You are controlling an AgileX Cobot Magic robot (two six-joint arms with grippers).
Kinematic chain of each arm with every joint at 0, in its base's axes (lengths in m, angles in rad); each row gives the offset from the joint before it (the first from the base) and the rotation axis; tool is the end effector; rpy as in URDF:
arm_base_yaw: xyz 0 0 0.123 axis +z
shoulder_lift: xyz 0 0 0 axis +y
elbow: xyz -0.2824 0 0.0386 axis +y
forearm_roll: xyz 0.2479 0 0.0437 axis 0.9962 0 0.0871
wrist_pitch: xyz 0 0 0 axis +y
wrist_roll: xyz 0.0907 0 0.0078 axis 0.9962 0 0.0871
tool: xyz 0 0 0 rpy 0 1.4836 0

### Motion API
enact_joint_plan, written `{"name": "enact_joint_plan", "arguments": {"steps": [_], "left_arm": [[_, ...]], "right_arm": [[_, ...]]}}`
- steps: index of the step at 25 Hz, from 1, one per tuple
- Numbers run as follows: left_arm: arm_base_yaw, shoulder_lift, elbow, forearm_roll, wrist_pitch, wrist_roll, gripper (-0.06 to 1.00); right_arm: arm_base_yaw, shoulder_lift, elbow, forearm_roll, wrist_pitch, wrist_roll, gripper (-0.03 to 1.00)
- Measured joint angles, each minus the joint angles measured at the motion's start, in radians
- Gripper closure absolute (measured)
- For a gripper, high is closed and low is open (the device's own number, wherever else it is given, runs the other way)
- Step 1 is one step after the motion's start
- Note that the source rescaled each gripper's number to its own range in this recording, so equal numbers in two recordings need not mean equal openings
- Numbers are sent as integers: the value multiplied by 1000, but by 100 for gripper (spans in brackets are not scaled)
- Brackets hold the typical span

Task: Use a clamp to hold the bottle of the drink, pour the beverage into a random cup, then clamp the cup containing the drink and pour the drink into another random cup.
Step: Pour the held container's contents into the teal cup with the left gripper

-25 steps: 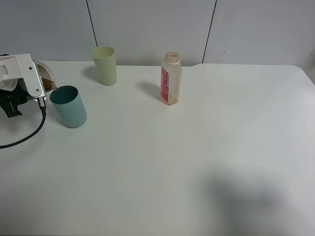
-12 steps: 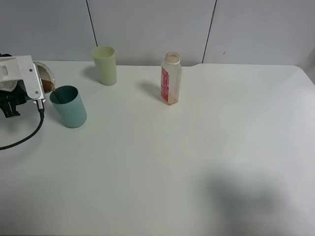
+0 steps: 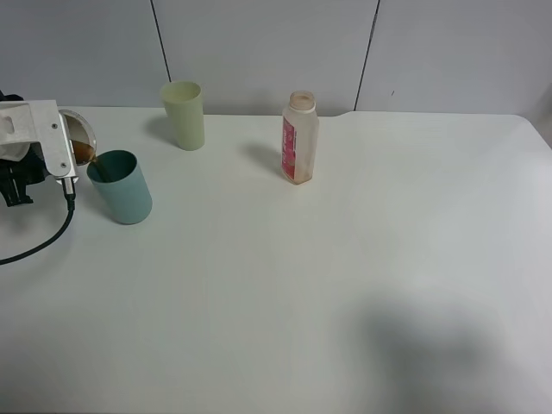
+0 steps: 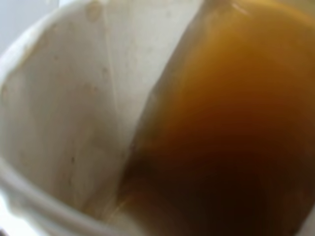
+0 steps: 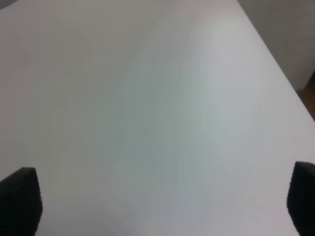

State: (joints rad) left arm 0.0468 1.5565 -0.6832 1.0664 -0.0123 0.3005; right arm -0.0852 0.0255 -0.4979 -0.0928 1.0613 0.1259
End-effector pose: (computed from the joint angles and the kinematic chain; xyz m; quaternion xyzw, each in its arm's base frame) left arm 0.2917 0.0128 0.1799 0.5675 0.7278 0.2463 0.2961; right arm -0.0015 -0.0073 0.2769 0.0917 0.8547 -0.0360 0.5097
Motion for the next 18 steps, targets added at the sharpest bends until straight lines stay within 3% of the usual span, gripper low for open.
{"name": "enact_joint_plan", "arguments": {"steps": [18], "left_arm": [[0, 0, 0, 19, -13, 49, 93]], "right_arm": [[0, 0, 0, 0, 0, 0, -3]]}}
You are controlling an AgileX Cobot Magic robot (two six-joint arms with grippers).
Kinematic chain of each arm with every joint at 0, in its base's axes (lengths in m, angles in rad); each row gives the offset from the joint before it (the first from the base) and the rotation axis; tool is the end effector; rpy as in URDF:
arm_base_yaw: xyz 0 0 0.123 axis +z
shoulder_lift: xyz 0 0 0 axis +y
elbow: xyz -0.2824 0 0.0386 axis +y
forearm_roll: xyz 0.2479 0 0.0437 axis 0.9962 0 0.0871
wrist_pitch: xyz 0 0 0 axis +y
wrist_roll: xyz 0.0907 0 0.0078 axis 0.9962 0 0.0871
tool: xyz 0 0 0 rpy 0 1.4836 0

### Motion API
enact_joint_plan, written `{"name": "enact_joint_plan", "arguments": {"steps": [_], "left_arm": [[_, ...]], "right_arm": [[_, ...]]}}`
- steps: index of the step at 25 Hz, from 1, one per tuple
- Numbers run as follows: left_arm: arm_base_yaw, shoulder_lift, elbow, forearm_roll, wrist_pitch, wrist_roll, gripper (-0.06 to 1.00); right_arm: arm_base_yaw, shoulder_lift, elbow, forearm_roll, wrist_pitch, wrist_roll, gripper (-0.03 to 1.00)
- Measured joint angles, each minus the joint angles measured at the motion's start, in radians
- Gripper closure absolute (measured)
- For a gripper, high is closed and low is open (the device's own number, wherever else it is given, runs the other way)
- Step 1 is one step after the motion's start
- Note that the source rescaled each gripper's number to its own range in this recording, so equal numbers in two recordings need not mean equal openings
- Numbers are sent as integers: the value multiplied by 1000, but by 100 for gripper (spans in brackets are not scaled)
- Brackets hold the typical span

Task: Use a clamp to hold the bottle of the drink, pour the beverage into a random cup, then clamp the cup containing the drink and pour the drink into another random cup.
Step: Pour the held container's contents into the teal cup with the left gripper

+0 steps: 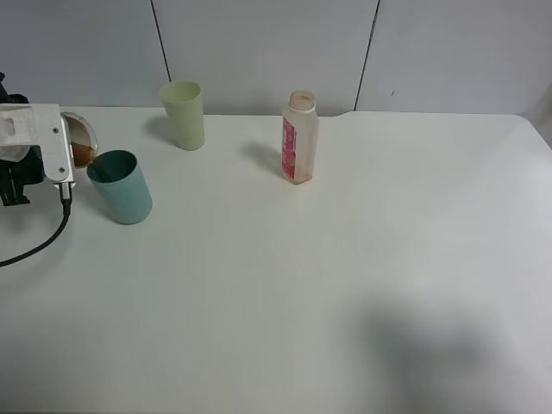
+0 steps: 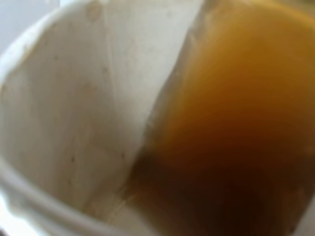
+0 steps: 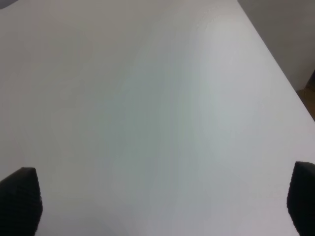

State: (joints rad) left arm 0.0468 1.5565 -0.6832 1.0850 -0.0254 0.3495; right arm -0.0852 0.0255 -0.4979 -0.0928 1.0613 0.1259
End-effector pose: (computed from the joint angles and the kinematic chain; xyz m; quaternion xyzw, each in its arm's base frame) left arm 0.2921 0.0117 0.1803 0.5927 0.7058 0.2540 0.2932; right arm -0.0015 -0.0073 0.2769 0.0917 0.8547 -0.0360 0.5097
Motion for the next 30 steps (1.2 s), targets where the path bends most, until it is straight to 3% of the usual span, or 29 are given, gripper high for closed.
{"name": "enact_joint_plan", "arguments": {"steps": [30], "left_arm": [[0, 0, -16, 33, 11, 52, 93]], "right_arm": [[0, 0, 0, 0, 0, 0, -3]]}}
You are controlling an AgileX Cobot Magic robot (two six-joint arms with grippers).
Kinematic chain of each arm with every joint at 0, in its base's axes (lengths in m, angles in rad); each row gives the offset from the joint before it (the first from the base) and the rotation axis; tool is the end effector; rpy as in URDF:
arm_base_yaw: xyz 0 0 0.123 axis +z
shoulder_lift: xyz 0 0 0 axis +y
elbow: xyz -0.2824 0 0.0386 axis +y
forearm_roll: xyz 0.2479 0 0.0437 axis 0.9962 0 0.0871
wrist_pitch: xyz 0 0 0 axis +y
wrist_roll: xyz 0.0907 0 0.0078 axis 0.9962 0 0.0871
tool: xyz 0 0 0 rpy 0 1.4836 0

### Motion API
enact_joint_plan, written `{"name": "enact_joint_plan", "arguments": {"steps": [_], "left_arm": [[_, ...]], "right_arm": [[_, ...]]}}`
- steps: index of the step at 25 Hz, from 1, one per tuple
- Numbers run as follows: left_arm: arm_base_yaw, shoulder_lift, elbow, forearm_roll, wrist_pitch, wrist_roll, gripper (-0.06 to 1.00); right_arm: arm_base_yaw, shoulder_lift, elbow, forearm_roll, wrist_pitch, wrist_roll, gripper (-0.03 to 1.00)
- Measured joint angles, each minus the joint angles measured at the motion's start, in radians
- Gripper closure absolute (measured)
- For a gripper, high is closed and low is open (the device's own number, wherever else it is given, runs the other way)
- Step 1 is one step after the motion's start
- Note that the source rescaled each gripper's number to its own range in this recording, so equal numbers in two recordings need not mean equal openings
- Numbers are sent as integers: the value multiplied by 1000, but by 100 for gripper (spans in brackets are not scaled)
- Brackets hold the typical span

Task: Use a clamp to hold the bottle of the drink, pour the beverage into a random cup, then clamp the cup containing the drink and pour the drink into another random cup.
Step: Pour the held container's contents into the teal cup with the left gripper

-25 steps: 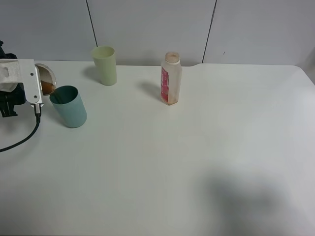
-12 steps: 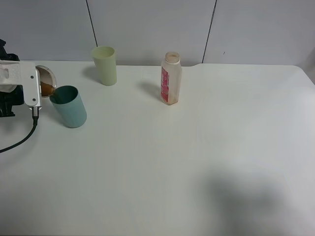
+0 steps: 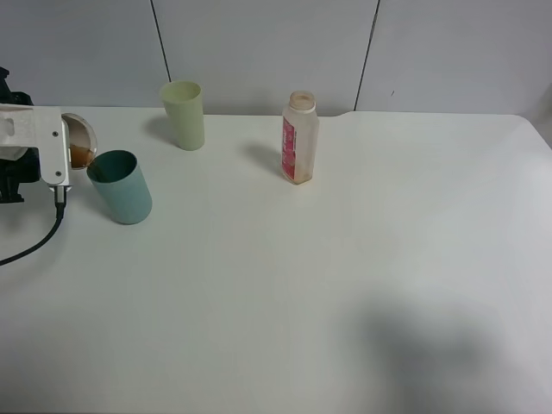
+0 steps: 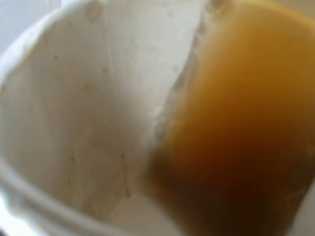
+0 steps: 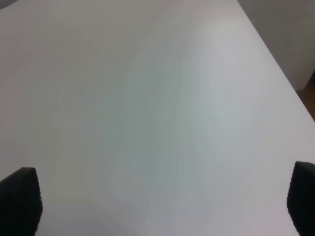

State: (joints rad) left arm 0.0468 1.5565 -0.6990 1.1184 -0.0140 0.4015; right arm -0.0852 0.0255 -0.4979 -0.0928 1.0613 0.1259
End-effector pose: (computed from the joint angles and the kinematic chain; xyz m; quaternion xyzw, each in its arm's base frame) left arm 0.2952 0.0128 0.1840 0.6196 0.6797 0.2728 0.2822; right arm -0.0015 -0.0073 0.2769 0.0917 0.8547 -0.0360 0.5097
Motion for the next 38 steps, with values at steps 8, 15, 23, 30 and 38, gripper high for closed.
{"name": "enact_joint_plan", "arguments": {"steps": [8, 15, 23, 30, 38], "left_arm": [[-29, 0, -18, 0, 14, 0, 93], [-40, 0, -18, 0, 44, 15, 93], [-40, 0, -18, 31, 54, 17, 93], [-40, 0, -18, 52, 61, 17, 93], [-40, 0, -18, 75, 62, 17, 93]], "right_arm": [[0, 0, 0, 0, 0, 0, -3], [0, 0, 0, 0, 0, 0, -3], [0, 0, 0, 0, 0, 0, -3], [0, 0, 0, 0, 0, 0, -3], [0, 0, 0, 0, 0, 0, -3]]}}
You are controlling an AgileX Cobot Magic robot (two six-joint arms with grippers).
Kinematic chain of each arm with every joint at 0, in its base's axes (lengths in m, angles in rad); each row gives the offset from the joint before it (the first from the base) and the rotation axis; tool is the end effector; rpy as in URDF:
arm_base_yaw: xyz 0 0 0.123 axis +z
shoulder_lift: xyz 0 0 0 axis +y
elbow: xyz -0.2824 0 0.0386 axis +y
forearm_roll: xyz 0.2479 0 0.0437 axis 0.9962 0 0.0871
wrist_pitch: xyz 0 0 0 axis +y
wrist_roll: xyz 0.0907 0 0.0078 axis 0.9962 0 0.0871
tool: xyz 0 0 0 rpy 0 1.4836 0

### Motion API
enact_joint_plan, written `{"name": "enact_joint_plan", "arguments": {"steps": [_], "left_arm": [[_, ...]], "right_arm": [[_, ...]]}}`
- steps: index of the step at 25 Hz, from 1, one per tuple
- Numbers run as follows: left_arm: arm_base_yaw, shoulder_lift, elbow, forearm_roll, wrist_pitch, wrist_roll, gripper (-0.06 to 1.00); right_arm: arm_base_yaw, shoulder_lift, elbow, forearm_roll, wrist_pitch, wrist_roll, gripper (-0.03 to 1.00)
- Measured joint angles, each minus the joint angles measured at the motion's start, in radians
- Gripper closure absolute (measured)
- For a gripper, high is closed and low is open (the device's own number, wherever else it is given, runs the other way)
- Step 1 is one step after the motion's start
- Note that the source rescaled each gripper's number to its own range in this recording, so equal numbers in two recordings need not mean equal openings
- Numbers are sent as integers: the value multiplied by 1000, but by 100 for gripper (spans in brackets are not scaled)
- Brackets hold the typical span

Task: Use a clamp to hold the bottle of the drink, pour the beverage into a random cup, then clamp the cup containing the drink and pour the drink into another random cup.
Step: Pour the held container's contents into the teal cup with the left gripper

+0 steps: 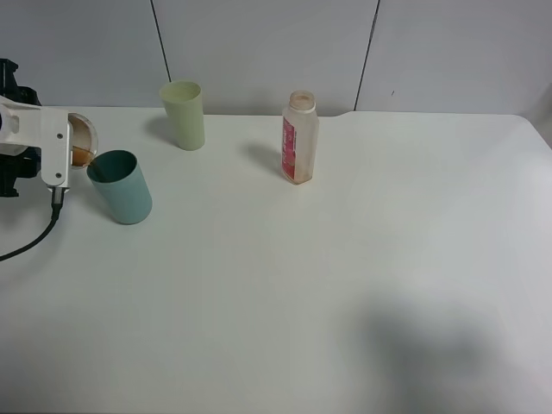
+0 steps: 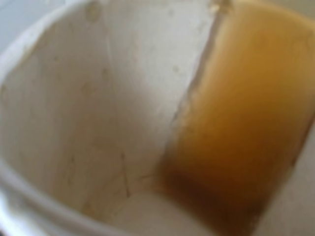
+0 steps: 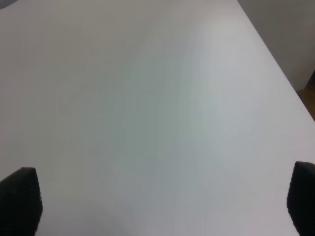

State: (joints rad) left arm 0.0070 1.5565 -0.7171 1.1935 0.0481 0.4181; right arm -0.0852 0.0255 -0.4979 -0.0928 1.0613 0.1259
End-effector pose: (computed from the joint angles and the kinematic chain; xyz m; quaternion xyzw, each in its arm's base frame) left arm 0.2979 0.0063 0.1873 0.6557 0.6463 0.2962 0.2541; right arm -0.0015 -0.0073 0.2769 0.0917 0.8547 -0.0360 0.5097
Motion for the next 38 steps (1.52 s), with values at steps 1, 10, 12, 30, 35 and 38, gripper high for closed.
{"name": "enact_joint_plan", "arguments": {"steps": [1, 10, 12, 30, 35, 38], "left_arm": [[0, 0, 0, 2, 0, 0, 93], [0, 0, 0, 24, 0, 0, 93], [0, 0, 0, 28, 0, 0, 93], [-33, 0, -5, 66, 21, 0, 93], [-33, 0, -6, 106, 27, 0, 93], [-33, 0, -7, 107, 30, 0, 93]], "right_arm": [[0, 0, 0, 0, 0, 0, -3], [0, 0, 0, 0, 0, 0, -3], [0, 0, 0, 0, 0, 0, -3], [0, 0, 0, 0, 0, 0, -3], [0, 0, 0, 0, 0, 0, -3], [0, 0, 0, 0, 0, 0, -3]]}}
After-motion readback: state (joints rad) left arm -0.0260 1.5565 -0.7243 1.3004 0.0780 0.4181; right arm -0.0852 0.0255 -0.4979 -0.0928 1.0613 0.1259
